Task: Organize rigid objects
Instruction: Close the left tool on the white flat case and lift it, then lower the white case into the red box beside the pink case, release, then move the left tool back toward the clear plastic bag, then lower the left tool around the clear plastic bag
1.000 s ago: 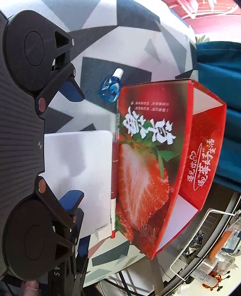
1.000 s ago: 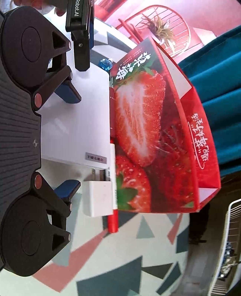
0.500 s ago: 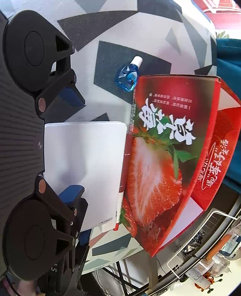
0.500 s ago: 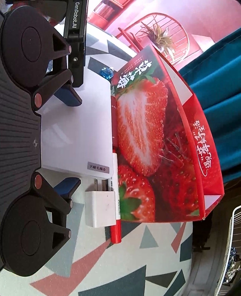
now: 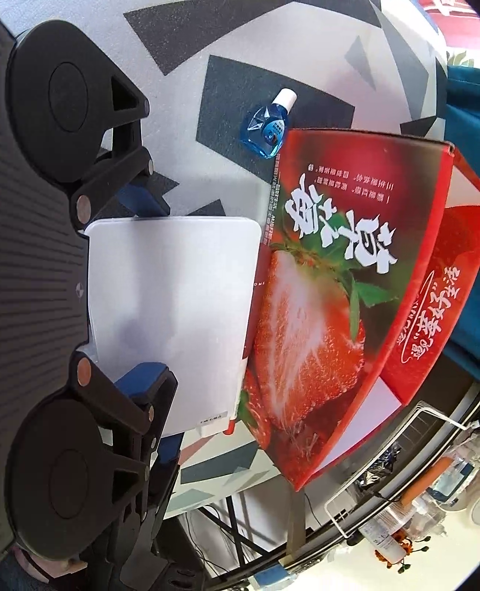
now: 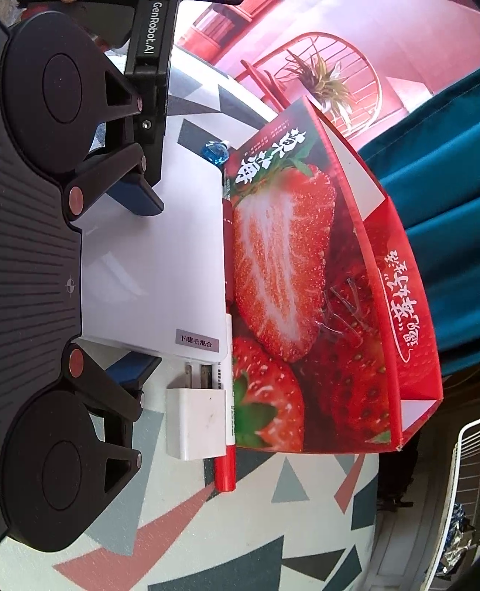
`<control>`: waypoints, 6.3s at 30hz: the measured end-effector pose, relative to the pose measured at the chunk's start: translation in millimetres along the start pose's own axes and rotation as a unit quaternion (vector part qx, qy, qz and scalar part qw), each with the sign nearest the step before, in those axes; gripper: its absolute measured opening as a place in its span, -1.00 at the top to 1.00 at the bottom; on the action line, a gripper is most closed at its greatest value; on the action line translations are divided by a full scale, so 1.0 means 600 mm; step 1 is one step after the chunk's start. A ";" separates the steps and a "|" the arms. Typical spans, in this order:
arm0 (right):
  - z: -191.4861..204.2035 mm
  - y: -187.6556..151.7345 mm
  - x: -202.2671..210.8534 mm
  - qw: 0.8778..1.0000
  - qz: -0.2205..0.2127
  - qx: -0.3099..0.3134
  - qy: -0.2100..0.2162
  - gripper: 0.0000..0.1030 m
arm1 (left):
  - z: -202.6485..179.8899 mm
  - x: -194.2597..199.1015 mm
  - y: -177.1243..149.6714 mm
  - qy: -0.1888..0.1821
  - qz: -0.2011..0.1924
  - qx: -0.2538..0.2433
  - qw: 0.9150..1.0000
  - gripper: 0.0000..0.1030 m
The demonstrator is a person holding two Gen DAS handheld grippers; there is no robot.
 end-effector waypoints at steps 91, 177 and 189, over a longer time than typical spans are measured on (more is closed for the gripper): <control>-0.018 0.277 0.051 0.975 -0.174 0.073 -0.115 -0.99 | -0.047 0.097 0.257 0.116 -0.144 -0.179 0.966 -1.00; 0.067 -0.097 0.034 0.974 -0.056 0.220 -0.015 -0.54 | -0.055 -0.014 -0.069 -0.044 0.008 -0.049 0.998 0.12; 0.070 -0.102 0.027 0.970 -0.060 0.234 -0.020 -0.54 | -0.050 -0.015 -0.067 -0.061 0.008 -0.031 0.998 0.09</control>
Point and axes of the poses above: each gripper's, at about its wrist camera, not at the fingertips, and x roughly against the way its jaws point, z to its left, y to its top, the point moved 8 cm from there along -x, roughly the way its jaws point, and after that the axes turned 12 degrees about -y, right-handed, at the moved point
